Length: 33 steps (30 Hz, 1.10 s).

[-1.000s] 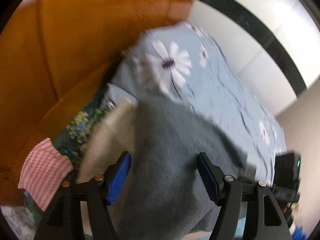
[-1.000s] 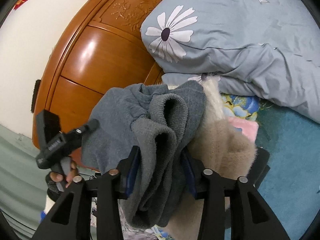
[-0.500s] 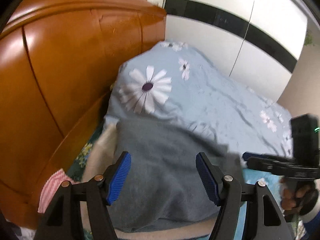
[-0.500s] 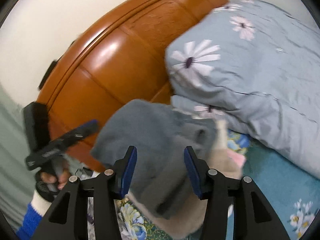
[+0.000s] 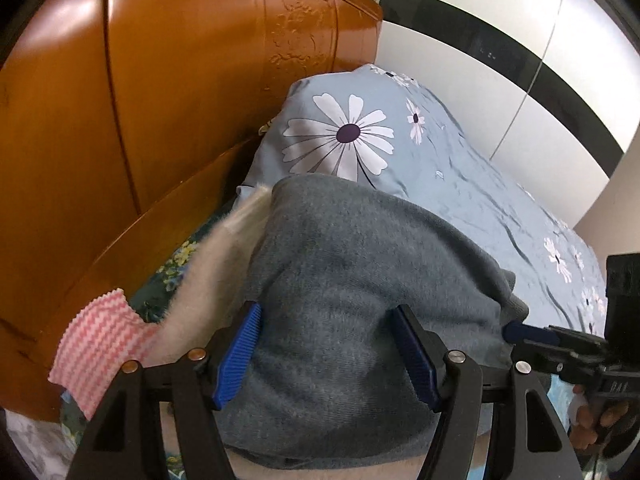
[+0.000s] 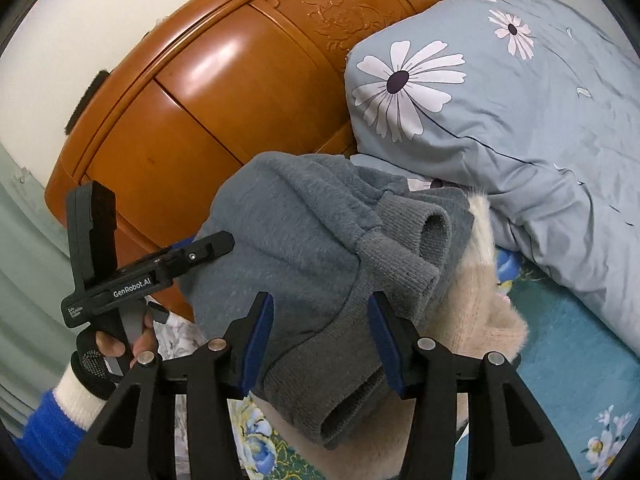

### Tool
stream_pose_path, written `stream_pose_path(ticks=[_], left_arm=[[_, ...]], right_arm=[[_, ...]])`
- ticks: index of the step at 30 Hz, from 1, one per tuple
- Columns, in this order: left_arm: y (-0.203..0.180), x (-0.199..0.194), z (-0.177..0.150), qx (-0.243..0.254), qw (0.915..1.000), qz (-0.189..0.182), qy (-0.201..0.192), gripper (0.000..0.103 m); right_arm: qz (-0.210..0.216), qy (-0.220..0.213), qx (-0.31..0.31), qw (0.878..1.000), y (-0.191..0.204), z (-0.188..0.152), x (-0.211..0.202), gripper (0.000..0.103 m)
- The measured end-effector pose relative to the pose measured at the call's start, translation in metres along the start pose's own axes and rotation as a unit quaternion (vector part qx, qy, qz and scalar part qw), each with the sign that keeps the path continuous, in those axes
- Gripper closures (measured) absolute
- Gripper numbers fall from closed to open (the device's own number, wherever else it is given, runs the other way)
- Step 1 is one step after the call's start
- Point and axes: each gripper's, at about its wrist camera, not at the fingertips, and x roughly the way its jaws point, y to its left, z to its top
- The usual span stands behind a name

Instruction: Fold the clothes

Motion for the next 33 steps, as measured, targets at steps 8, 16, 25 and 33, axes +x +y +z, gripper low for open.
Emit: stream_pose_path(ticks=[8,16,25,33], left_arm=[[-0.004,-0.011,0.007,-0.007,0.9997,0.022,-0.01,0.032],[-0.019,-0.053,-0.009,0.012,0.9977,0.028,-0.061,0.032],[-0.012,-0.061,-0.07,-0.027,0.9979,0.025,-0.054,0.023],[-0.003,-0.058,-0.111,-0.067,0.9937,0.022,-0.086,0.0]], right_arm=[[-0.016,0.006,-0.003,1.0,0.009,-0.005,0.002,0.051],[-0.028,-0.021,-0.03,0.999,0.035,-0.023,-0.028,0.051],[-0.089,-0.03,-0.083,0.992,0.061,-0.071,-0.041,0.037],[-0.111,-0.024,-0.115,0.987,0.076,-0.105,-0.033,0.037]])
